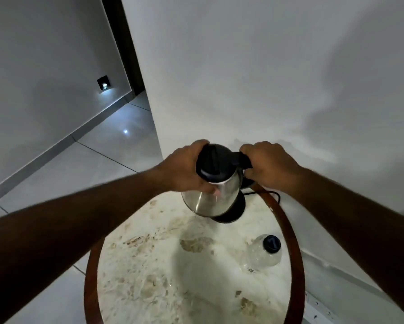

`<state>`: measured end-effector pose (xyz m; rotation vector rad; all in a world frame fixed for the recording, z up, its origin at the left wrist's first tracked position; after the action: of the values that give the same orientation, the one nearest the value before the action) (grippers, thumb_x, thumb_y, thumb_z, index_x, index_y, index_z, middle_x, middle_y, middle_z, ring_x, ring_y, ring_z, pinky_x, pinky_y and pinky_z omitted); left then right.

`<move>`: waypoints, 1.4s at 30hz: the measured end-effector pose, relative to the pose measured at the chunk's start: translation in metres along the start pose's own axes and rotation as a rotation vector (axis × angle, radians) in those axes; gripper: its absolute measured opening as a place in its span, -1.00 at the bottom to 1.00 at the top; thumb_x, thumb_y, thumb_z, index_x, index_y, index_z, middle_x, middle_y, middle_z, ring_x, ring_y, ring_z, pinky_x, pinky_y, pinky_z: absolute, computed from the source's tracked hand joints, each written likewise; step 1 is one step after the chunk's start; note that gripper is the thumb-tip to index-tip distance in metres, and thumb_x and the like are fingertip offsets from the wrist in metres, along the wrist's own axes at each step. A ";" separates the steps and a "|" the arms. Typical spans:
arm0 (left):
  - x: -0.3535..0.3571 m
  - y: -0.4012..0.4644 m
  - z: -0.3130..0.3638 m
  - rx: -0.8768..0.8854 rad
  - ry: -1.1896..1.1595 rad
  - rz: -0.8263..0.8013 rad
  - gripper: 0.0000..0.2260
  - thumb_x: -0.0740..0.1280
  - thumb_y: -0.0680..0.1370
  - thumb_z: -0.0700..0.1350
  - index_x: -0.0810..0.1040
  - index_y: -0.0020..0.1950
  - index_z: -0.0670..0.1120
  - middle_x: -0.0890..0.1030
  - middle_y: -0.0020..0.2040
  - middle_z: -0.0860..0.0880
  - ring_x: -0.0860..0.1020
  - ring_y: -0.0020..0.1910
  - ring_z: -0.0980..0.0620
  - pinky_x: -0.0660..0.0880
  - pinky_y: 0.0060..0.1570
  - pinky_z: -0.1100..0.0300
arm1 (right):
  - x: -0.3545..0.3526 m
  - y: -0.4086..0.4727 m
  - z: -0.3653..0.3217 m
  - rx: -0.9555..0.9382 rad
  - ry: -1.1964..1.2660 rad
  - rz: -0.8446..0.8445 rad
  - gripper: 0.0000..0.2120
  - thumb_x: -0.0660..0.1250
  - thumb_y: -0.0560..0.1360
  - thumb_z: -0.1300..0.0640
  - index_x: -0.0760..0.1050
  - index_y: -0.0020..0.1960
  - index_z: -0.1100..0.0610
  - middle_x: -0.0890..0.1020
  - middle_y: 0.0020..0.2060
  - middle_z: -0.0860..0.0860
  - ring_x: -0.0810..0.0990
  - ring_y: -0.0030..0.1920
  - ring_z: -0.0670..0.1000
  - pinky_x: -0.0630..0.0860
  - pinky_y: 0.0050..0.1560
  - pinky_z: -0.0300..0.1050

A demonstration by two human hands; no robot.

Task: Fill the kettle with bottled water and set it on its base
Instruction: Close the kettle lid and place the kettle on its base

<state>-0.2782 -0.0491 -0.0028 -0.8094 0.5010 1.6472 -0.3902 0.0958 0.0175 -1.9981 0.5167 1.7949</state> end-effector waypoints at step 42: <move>0.058 0.073 -0.027 -0.041 -0.078 -0.184 0.00 0.66 0.16 0.02 0.22 0.49 0.04 0.49 0.27 0.11 0.47 0.23 0.07 0.39 0.13 0.29 | 0.060 0.005 0.062 0.117 0.163 -0.032 -0.76 0.35 0.46 0.13 0.45 0.09 0.17 0.60 -0.11 0.12 0.59 -0.11 0.15 0.55 -0.02 0.07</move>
<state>-0.3475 -0.0464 -0.0711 -0.7939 0.3287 1.5160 -0.4383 0.1240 -0.0483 -2.0701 0.6208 1.5539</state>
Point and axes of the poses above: each hand's wrist, its own y-axis towards the middle knuckle, its own x-axis out of the palm, z = x × y, the point moved 5 cm from there along y, towards the middle knuckle
